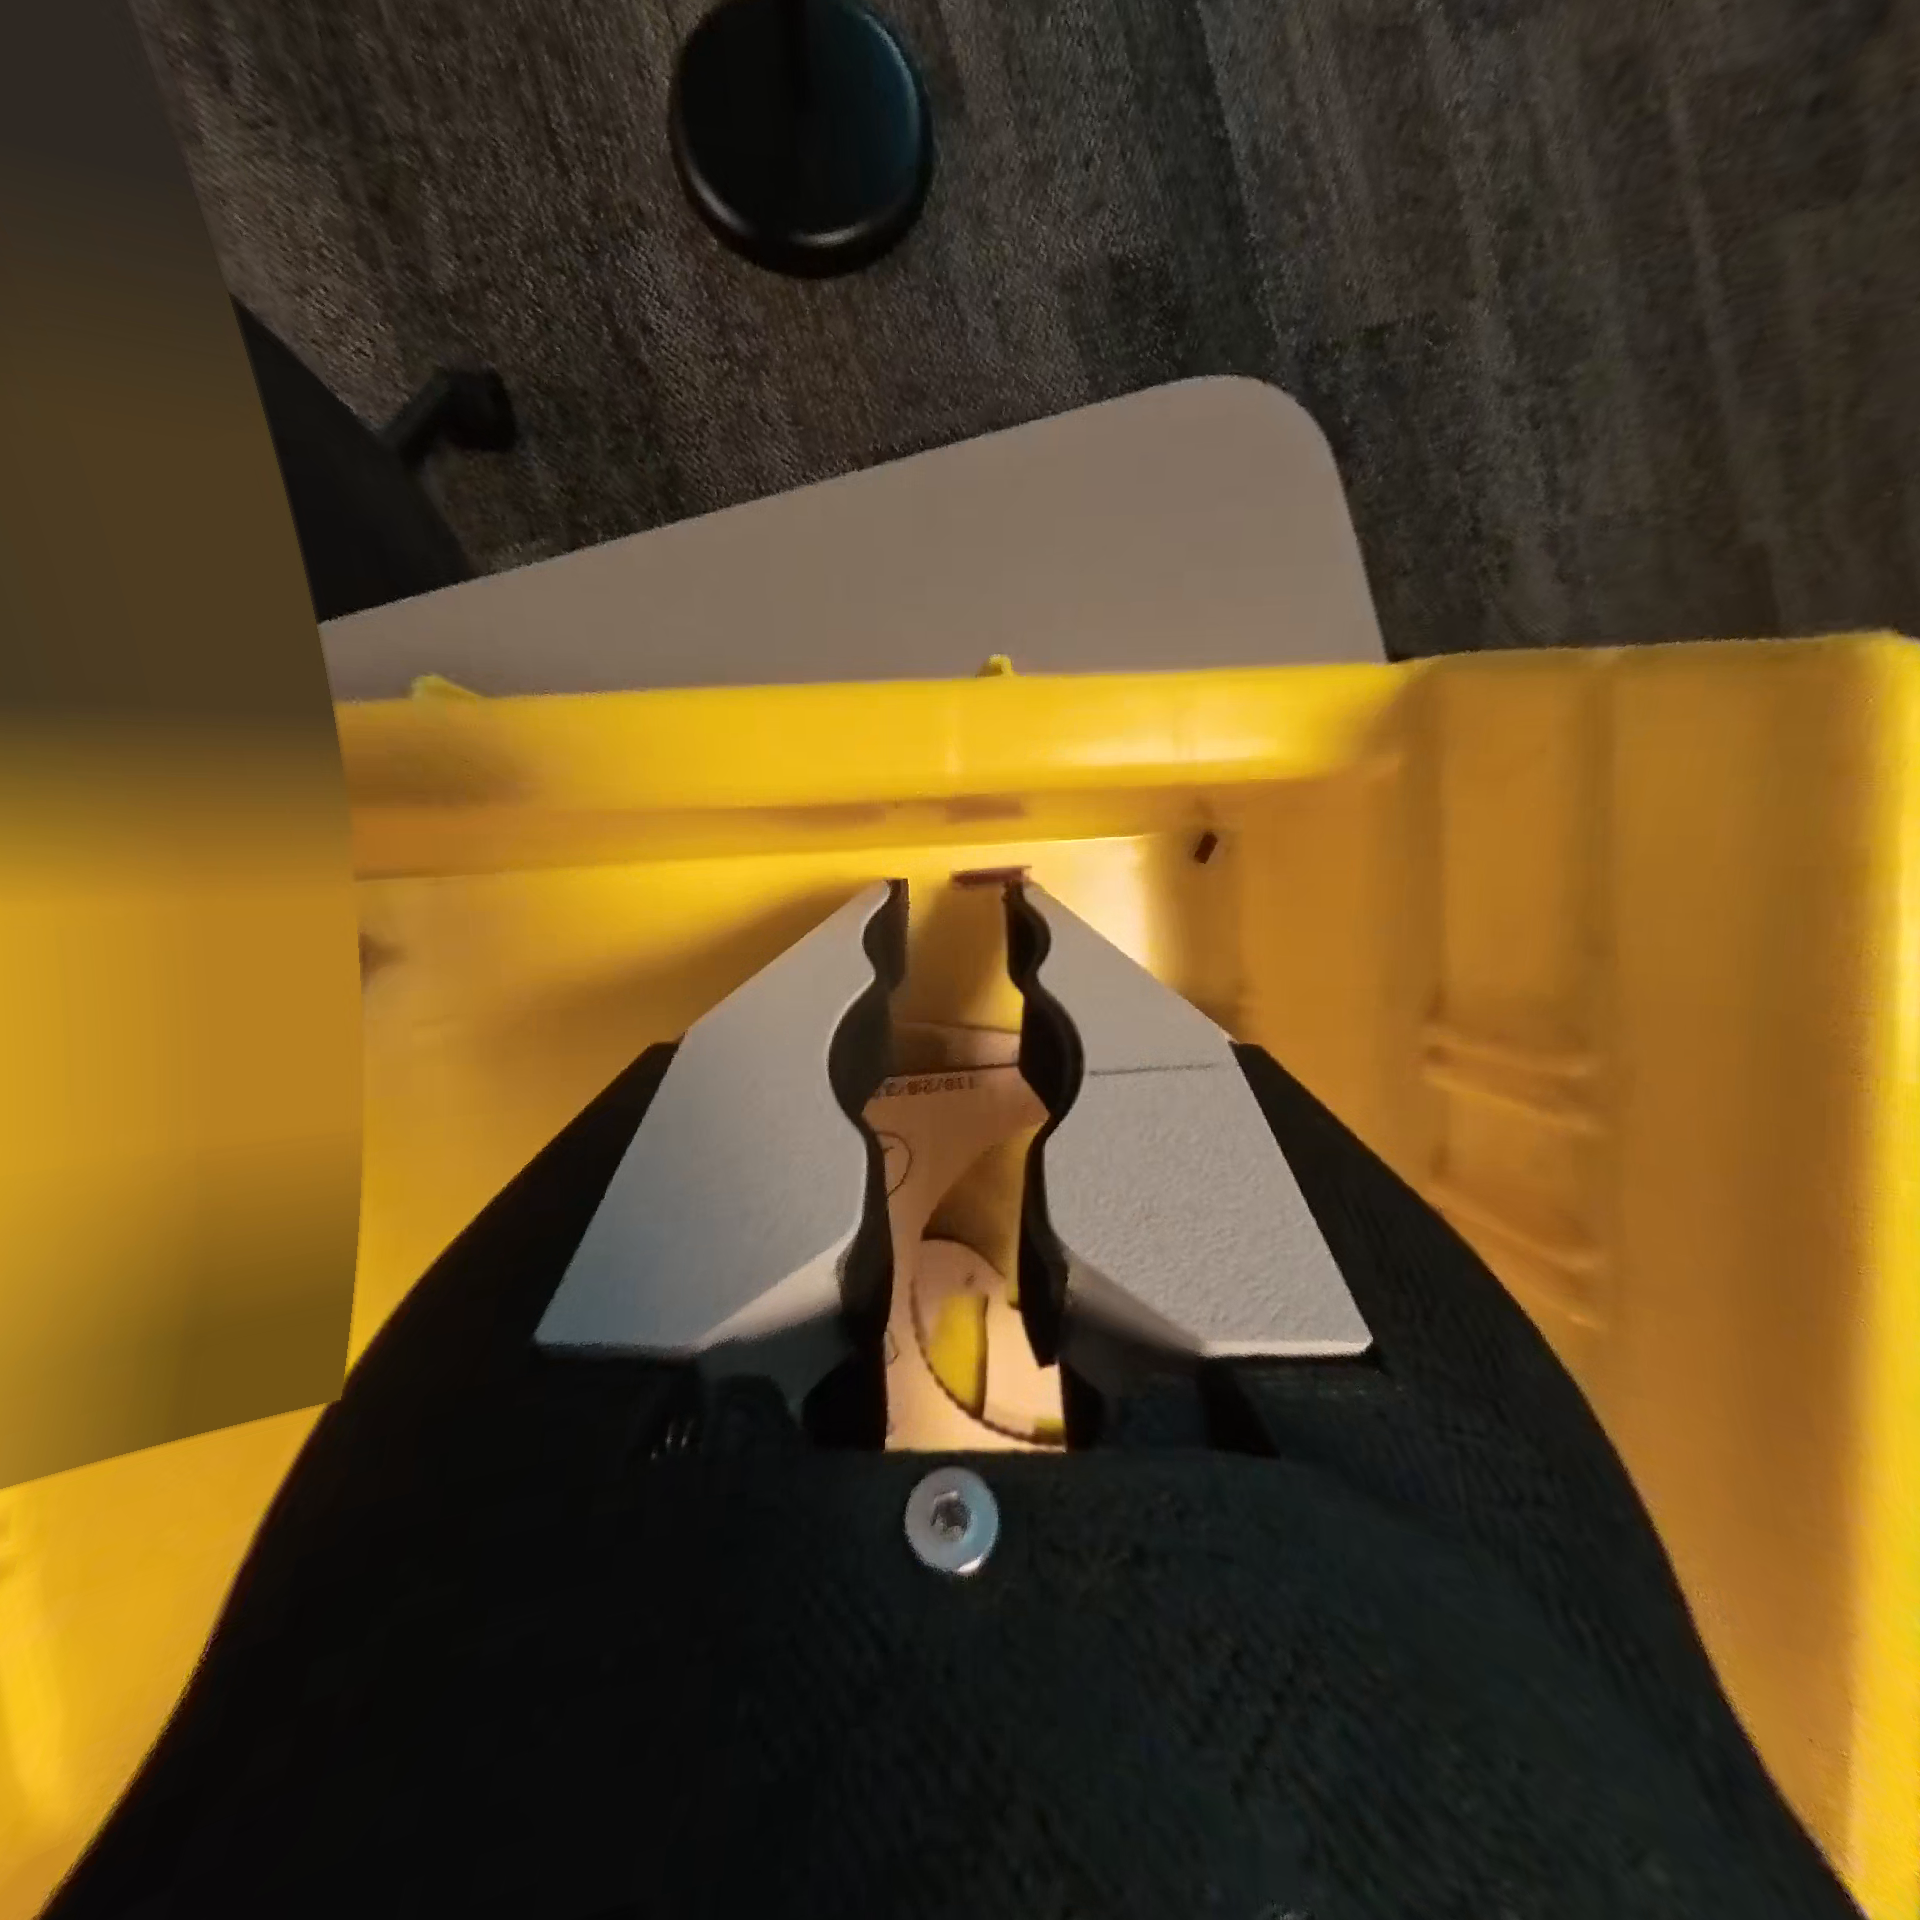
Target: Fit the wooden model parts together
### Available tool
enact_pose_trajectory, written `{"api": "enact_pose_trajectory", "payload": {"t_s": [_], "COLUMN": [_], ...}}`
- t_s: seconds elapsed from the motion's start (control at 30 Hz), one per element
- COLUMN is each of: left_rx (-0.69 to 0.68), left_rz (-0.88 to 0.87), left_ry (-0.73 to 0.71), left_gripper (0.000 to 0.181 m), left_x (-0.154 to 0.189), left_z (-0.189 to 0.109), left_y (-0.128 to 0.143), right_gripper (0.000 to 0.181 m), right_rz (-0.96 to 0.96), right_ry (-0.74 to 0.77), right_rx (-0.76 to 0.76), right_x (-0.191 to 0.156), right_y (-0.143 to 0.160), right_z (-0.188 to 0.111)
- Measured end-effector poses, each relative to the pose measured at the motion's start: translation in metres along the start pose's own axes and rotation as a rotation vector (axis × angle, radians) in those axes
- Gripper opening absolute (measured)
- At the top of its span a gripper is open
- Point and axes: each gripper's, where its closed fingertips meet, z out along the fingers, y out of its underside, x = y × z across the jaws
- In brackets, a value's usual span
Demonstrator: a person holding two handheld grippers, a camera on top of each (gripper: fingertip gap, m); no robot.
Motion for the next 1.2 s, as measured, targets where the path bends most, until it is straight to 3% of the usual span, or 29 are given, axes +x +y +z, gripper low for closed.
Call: {"api": "enact_pose_trajectory", "payload": {"t_s": [0.2, 0.47, 0.67, 0.93, 1.2], "left_rx": [0.002, -0.009, -0.01, -0.012, -0.028], "left_rz": [0.001, 0.01, 0.012, 0.015, 0.026], "left_ry": [0.006, 0.009, 0.011, 0.011, 0.006], "left_gripper": [0.002, 0.002, 0.002, 0.002, 0.002], "left_x": [0.001, 0.003, 0.003, 0.004, 0.004], "left_z": [0.0, 0.0, 0.001, 0.001, 0.002], "left_y": [0.0, 0.001, 0.001, 0.001, 0.004], "right_gripper": [0.006, 0.008, 0.006, 0.001, 0.008], "right_rz": [-0.054, -0.033, 0.158, 0.209, 0.364], "right_ry": [0.029, 0.052, 0.04, 0.089, 0.064], "right_rx": [0.001, -0.03, -0.046, -0.072, -0.048], "right_x": [0.001, 0.003, 0.002, 0.005, 0.013], "right_y": [-0.001, 0.009, 0.013, 0.008, 0.007], "right_z": [0.003, -0.003, -0.003, 0.001, 0.002]}}
